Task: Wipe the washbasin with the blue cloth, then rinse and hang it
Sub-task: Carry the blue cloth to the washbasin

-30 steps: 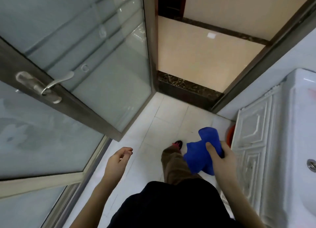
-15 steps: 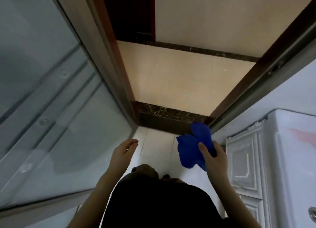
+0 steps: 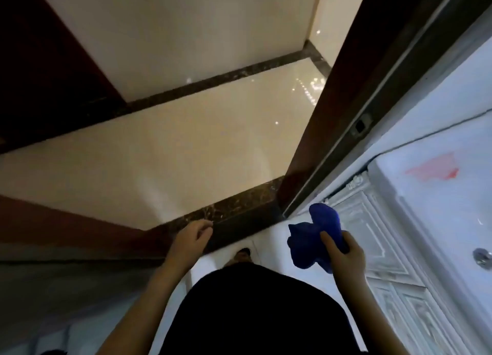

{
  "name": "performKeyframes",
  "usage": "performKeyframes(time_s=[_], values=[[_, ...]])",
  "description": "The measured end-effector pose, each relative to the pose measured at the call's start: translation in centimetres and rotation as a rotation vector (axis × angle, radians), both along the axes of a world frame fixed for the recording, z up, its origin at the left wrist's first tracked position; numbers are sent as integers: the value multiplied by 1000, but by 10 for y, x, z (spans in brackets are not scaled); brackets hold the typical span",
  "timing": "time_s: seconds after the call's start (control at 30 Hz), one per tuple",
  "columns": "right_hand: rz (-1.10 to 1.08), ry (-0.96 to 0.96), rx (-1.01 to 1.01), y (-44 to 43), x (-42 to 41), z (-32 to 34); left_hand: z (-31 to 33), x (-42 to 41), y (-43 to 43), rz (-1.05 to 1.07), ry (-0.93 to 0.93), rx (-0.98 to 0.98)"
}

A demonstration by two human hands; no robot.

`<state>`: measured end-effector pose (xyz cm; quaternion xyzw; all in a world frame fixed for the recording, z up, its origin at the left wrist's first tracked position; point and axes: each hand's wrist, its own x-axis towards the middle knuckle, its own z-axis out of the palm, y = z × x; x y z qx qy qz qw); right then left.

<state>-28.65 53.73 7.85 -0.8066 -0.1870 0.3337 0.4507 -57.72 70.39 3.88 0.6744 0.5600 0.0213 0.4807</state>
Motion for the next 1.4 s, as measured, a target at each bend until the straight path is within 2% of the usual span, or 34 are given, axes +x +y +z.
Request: performKeyframes(time_s=[0.13, 0.27, 0.5, 0.63, 0.77, 1.0, 1.17, 1.4], values=[[-233, -21, 57, 16, 6, 12, 18, 56, 87, -199, -62, 108], [-440, -72, 66, 4, 7, 18, 20, 120, 116, -410, -104, 86], [-905, -18, 44, -50, 10, 5, -2, 231, 72, -821, -58, -74], [-1075, -1, 18, -80, 26, -4, -12, 288, 36, -984, -72, -143], [-1134, 29, 54, -109, 58, 1, -4, 357, -4, -1078, -98, -162], [-1187, -32, 169, -152, 139, 38, 23, 481, -65, -1177, -274, -91], [-1228, -77, 146, -175, 179, 48, 18, 535, -90, -1229, -253, -133], [-1369, -48, 72, -202, 243, 35, -9, 604, -113, -1293, -180, -220]])
